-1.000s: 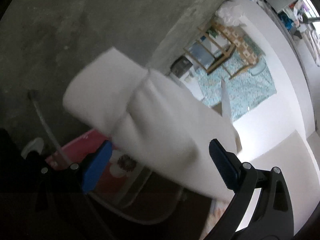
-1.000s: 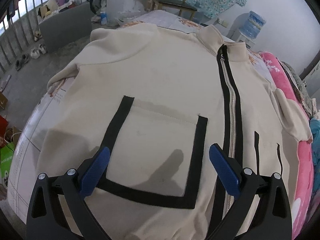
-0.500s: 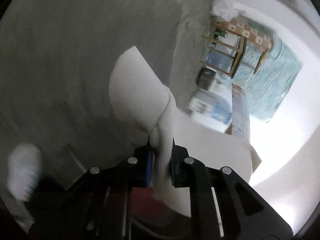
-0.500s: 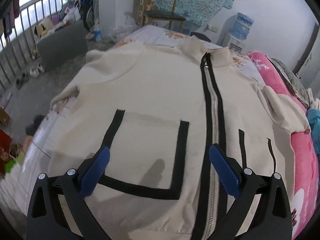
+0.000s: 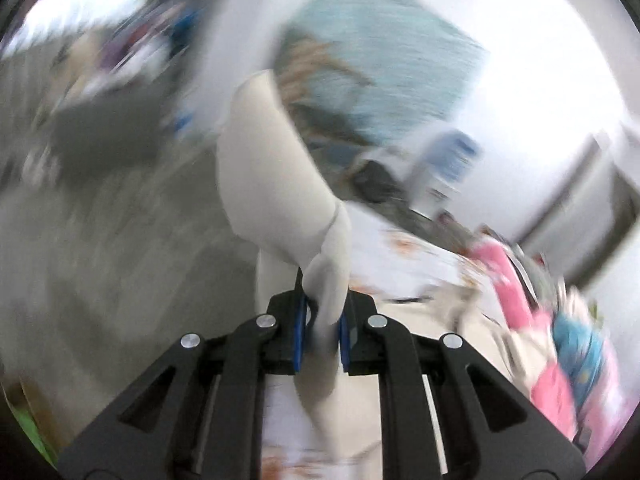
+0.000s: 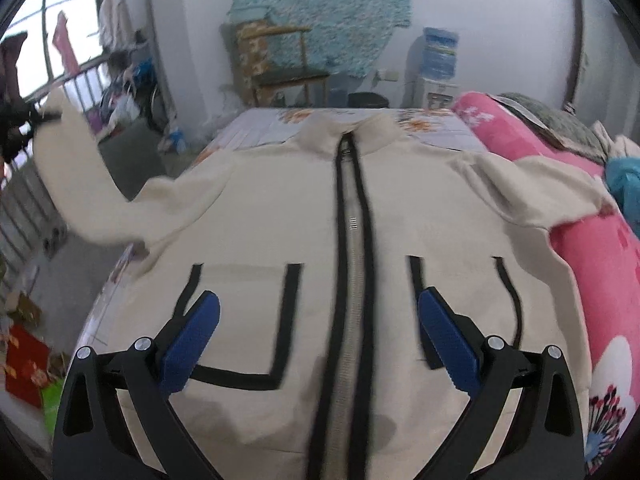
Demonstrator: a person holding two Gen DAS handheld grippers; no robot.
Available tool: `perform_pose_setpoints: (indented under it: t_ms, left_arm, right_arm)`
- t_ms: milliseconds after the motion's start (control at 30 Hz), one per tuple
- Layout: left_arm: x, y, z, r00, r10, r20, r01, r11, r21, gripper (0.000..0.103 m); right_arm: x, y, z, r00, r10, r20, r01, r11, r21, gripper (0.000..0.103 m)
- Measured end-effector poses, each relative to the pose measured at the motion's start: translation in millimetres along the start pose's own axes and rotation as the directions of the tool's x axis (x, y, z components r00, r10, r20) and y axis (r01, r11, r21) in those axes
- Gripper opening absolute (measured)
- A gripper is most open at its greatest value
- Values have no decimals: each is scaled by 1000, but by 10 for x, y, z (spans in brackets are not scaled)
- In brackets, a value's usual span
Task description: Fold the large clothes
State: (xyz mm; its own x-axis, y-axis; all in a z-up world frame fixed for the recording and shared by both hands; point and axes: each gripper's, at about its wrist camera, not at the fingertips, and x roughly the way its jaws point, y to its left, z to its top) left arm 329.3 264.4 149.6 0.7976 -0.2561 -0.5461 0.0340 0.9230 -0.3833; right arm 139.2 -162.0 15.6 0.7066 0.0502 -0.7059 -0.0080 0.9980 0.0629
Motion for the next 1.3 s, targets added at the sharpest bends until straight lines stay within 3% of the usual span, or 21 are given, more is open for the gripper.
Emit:
perform_pose_setpoints:
  t_ms: [100, 233, 267, 333, 400, 500, 600, 700, 800, 833, 867, 933, 967, 1033, 1133, 1300]
  left_arm:
    - [188, -1035, -147, 995, -88, -42, 93, 984, 155, 13]
    - [601, -1837, -777, 978, -131, -160, 172, 946, 275, 18]
    - [701, -1953, -976, 972, -125, -201, 180, 941, 285, 22]
    - [860, -2061, -1418, 958, -96, -269, 179, 935, 305, 48]
    - [874, -2035, -1796, 949, -85, -303, 180, 937, 301, 63]
    - [837, -2025, -2124, 942, -95, -322, 195, 936, 294, 67]
    - [593, -1857, -2356, 953, -116, -279, 194, 943, 270, 70]
    - [489, -1691, -2408, 976, -85, -203, 135, 960, 246, 70]
    - [564, -1564, -2326, 982, 75, -171, -27, 963, 268, 70]
    - [652, -1529, -2288, 978, 128, -165, -78, 956, 282, 63]
    - [780, -1480, -2302, 969, 181, -167, -126, 947, 295, 59]
    - [993, -1450, -2340, 945, 263, -192, -192, 927, 323, 44]
    - [1113, -1449, -2409, 934, 289, -212, -205, 915, 347, 42]
    - [1166, -1461, -2541, 927, 287, -240, -186, 910, 371, 41]
    - [1039, -1538, -2684, 940, 202, -275, -92, 926, 366, 41]
    - [777, -1450, -2853, 941, 118, -318, -8, 945, 326, 42]
  right_arm:
    - [-101, -284, -18, 1000, -11, 24, 10, 999, 50, 97]
    - [-225, -668, -76, 998, -40, 42, 35, 993, 113, 97]
    - [-235, -744, -87, 998, -43, 40, 38, 992, 122, 97]
    - [-271, -957, -135, 998, -55, 33, 50, 988, 144, 97]
    - [-273, -1153, -157, 998, -55, 14, 52, 987, 152, 97]
    - [-285, -1382, -86, 999, -41, 13, 38, 988, 153, 97]
    - [-260, -1535, 127, 998, 55, 23, -58, 985, 163, 97]
    - [-80, -1555, 376, 978, 207, 2, -203, 957, 207, 97]
    - [303, -1454, 593, 935, 352, -43, -327, 904, 274, 88]
    - [452, -1385, 653, 921, 386, -61, -354, 890, 286, 82]
    - [666, -1279, 733, 905, 414, -92, -372, 879, 300, 79]
    - [963, -1082, 820, 883, 450, -138, -393, 866, 308, 62]
    - [1181, -949, 869, 870, 460, -176, -397, 867, 302, 58]
    - [1431, -751, 864, 858, 457, -233, -392, 877, 278, 48]
    - [1639, -539, 703, 832, 437, -340, -382, 898, 219, 44]
    - [1245, -691, 336, 829, 428, -361, -388, 904, 180, 44]
